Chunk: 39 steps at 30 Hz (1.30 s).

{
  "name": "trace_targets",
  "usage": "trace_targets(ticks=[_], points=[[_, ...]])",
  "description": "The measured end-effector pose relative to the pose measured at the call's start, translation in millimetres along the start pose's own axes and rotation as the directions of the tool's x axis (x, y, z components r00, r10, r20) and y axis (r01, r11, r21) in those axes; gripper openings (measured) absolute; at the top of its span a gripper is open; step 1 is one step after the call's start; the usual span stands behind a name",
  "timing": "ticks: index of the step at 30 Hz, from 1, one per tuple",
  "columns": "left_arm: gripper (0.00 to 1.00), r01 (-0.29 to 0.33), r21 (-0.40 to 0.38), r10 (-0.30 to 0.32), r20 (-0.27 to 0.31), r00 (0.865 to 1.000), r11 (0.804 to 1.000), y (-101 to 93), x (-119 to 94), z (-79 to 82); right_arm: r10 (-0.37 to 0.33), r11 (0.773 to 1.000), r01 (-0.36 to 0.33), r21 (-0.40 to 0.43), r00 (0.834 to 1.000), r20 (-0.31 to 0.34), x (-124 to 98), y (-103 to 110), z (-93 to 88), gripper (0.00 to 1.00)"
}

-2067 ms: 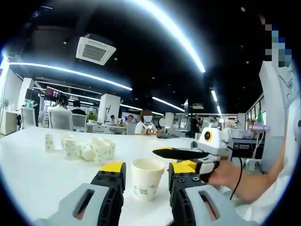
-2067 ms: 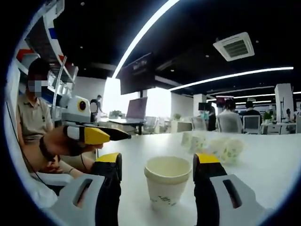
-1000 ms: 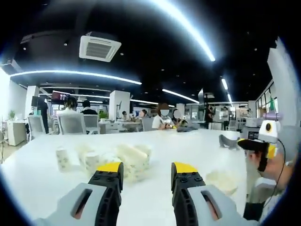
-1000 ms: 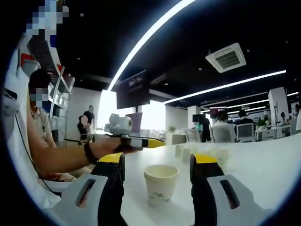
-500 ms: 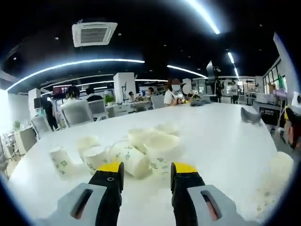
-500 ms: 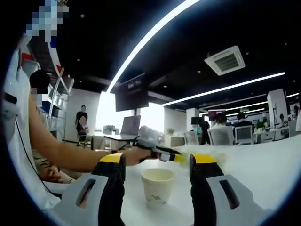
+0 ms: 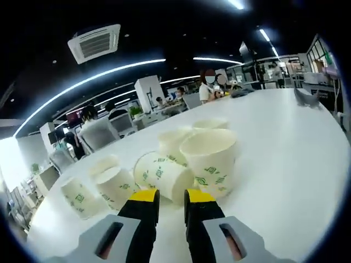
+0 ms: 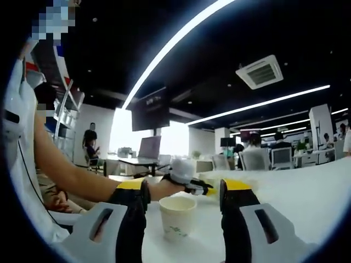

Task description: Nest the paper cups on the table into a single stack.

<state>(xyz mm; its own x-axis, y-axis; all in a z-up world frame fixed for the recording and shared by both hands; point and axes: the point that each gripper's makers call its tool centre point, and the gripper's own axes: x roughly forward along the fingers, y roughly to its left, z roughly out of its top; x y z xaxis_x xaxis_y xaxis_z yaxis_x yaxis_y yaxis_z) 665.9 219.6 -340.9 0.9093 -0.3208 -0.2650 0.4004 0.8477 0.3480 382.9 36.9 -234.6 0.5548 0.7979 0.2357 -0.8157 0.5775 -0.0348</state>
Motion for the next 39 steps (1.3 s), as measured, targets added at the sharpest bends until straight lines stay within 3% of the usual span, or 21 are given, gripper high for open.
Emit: trace_targets(ticks=[10,14,20,32,36,39], points=[[0.11,-0.006,0.022,0.007,-0.007,1.000,1.000,3.3,16,2.5,-0.009,1.000,0.009,0.002,1.000,-0.003,-1,-5,-0.5,0.55],[0.03,-0.006,0.040,0.007,-0.011,1.000,0.999,2.7,16,1.4,-0.012,1.000,0.012,0.004,1.000,-0.007,-2,-7,-1.9,0.55],[0.01,-0.030,0.081,0.031,-0.003,1.000,0.996,8.5,12,-0.8,-0.006,1.000,0.006,0.007,1.000,-0.009,-1,-5,-3.3,0.55],[0.00,-0.080,0.023,0.080,0.021,0.997,0.996,20.8,-6,2.5,0.002,1.000,-0.002,0.011,1.000,-0.011,1,-2,-5.2,0.55],[0.00,-0.081,-0.063,0.083,0.036,0.996,0.995,26.8,-12,4.5,0.006,1.000,-0.006,0.010,1.000,-0.012,2,0,-5.4,0.55],[0.00,-0.090,-0.060,0.092,0.032,0.995,0.994,29.4,-18,3.8,0.007,1.000,-0.007,0.009,1.000,-0.012,2,0,-5.5,0.55]])
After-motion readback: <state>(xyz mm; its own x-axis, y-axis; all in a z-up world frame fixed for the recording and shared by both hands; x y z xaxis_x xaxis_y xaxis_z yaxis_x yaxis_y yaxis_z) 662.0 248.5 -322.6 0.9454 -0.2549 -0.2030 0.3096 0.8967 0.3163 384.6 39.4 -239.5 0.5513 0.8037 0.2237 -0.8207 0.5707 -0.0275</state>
